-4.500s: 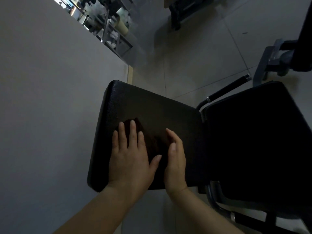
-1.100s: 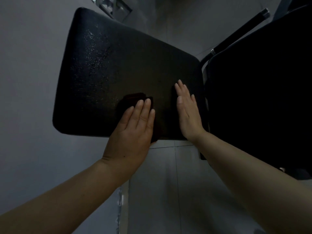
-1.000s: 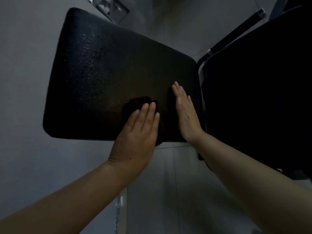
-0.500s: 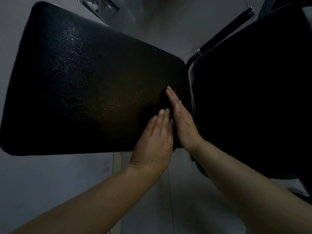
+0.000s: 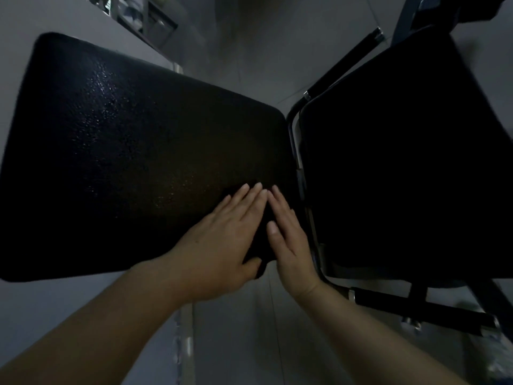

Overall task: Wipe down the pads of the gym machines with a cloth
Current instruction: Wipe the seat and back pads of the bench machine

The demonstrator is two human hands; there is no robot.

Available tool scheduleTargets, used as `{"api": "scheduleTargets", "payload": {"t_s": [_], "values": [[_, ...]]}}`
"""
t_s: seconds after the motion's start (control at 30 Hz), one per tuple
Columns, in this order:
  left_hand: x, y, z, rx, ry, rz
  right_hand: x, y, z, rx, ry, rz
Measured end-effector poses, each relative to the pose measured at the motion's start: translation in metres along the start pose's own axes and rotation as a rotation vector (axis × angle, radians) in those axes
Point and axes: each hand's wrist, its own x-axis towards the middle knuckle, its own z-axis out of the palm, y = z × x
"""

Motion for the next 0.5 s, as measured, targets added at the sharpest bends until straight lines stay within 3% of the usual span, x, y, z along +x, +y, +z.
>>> {"api": "scheduleTargets", "payload": {"t_s": [0.1,0.17,0.3,0.5], "values": [[-0.011,-0.018,-0.008,0.340,0.232,-0.058,-0.003,-0.012,0.006,-0.459,0.121,-0.086],[-0.015,-0.027,-0.013,0.418,0.375,-0.176,-0.006,-0.023,0.019,-0.579,0.161,-0.151],[-0.015,-0.045,-0.008,0.467,0.351,-0.357,-0.014,-0.019,0.043,-0.623,0.133,-0.075],[-0.010,-0.050,0.003,0.418,0.380,-0.376,-0.003,0.012,0.020,-0.522,0.221,0.071]]}}
